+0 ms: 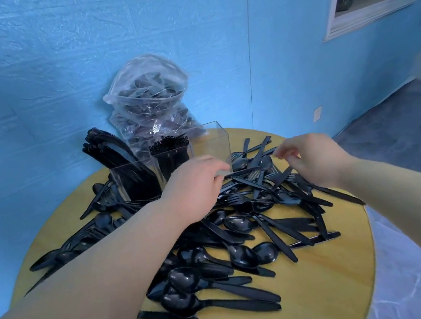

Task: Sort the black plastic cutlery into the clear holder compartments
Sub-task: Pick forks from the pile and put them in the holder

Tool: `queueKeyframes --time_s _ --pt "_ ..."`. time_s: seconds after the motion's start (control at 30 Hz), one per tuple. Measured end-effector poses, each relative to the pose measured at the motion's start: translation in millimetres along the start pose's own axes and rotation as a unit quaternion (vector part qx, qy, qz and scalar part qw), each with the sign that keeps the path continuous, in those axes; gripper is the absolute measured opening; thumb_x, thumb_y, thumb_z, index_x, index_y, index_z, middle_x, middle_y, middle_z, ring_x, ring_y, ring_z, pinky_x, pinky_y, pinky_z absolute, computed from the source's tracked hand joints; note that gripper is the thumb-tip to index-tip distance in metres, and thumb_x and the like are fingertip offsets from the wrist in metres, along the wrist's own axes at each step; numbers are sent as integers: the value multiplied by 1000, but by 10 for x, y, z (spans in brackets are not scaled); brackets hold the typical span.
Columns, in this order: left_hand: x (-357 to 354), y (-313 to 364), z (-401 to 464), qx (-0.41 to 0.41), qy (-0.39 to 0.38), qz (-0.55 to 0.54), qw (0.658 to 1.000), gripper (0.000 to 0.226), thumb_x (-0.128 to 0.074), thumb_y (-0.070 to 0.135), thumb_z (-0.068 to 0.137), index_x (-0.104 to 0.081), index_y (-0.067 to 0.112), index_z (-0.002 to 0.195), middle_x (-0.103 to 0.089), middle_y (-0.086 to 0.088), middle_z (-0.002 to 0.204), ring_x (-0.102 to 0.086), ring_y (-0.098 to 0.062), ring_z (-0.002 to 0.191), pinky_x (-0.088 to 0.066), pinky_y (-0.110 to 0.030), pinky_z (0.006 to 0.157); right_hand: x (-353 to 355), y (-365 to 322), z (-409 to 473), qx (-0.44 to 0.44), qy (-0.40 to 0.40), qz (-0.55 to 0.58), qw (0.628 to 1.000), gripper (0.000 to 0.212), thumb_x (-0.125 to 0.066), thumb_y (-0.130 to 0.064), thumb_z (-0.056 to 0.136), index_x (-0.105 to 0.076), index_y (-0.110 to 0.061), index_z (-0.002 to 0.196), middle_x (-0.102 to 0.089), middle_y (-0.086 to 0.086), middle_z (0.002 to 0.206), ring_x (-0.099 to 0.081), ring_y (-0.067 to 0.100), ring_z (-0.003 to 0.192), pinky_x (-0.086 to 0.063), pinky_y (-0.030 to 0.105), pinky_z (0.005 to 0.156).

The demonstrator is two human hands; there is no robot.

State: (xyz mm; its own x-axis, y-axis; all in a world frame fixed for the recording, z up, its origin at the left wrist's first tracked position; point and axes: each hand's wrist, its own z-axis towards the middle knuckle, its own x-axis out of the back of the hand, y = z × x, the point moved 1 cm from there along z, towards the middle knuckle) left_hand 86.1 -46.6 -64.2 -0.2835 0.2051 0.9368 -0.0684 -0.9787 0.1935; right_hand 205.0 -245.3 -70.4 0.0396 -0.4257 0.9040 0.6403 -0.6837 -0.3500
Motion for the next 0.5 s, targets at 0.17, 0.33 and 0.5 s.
queueKeyframes --time_s 0.17,0.33,0.5 --pt "-206 -20 97 31 -100 43 994 33 -41 28 100 -57 26 129 -59 6 124 -49 -17 117 -42 -32 98 -208 4 235 4 -58 -33 998 26 -45 -21 94 -68 -19 106 -68 -1 107 -60 19 100 -47 27 82" --pt "-274 -69 81 57 -132 48 989 36 -43 38 98 -53 29 132 -55 6 131 -48 -17 120 -42 -36 100 -349 -104 416 -32 -90 -129 987 47 -40 -42 94 -69 -5 91 -68 12 90 -60 27 87 -52 33 72" --pt "-256 -96 47 64 -130 45 988 37 -45 36 98 -51 28 134 -53 4 133 -49 -17 121 -40 -33 102 -437 -163 484 -71 -109 -110 985 47 -49 -46 88 -70 -4 93 -69 11 85 -63 26 80 -47 29 60"
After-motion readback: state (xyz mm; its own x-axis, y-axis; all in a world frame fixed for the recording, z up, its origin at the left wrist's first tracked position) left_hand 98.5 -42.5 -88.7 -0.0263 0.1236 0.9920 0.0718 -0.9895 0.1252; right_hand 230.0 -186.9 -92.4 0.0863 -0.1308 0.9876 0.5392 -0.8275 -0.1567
